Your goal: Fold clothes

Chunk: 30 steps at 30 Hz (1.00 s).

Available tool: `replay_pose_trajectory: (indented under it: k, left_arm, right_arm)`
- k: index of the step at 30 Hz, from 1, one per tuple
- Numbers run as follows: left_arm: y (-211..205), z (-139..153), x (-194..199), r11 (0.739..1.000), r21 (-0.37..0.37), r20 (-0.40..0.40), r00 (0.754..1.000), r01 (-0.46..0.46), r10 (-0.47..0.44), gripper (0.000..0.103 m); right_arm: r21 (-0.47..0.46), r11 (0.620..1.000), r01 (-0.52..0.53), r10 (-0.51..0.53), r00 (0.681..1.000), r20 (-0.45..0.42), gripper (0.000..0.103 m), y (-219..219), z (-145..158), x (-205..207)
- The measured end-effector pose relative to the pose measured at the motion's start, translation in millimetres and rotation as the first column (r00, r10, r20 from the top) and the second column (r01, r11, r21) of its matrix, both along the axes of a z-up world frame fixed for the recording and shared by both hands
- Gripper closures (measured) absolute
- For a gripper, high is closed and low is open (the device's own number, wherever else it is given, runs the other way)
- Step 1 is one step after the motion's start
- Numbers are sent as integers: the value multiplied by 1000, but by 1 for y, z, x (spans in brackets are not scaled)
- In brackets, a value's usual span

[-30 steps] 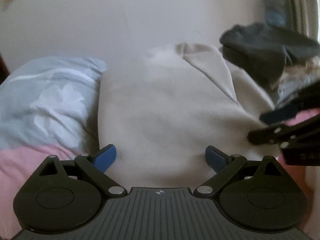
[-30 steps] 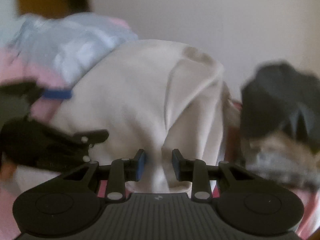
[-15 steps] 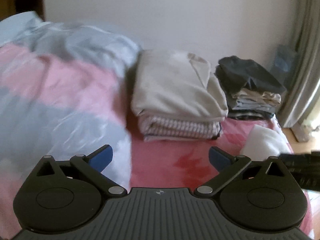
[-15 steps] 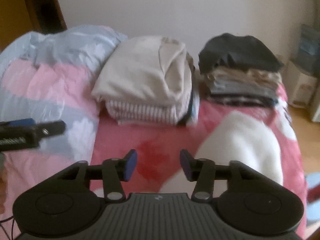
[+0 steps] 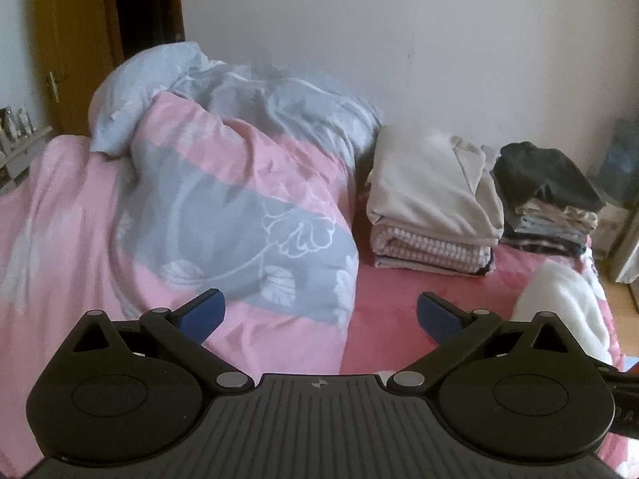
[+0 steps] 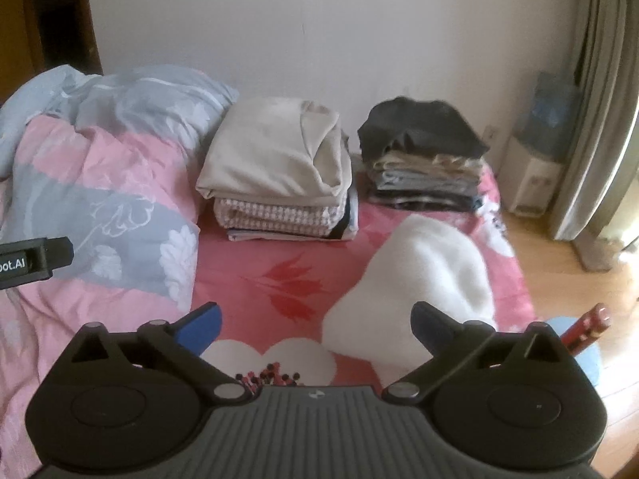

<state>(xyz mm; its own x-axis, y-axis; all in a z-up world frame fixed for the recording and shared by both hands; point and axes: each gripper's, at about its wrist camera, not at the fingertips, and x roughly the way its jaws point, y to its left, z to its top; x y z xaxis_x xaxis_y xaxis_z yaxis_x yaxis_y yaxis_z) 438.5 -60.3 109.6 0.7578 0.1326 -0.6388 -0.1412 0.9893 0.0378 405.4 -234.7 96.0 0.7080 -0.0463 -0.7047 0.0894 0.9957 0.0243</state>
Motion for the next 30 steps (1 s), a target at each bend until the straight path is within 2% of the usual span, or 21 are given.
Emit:
replay_pose_trajectory:
  k: [5,10,21,30]
  left_arm:
    - [-8,16,-21,1000,4,22,1000,21,-21,0]
    - [-14,29,-39,998,1,27,998,60,-60,0]
    - [-31,27,-44,995,-7,2,995,95,-95,0]
    - [-32,22,-39,996,-12,-15,996,85,-85,0]
  right_arm:
    - [-79,997,-3,4,1000,5,0,9,15,-21]
    - [-62,998,15,-16,1000,-16,0,8,23,-39]
    - [-76,997,34,-35,999,-24,0,11,29,-48]
    - [-75,997,26,-29,999,-37,0,11,27,-44]
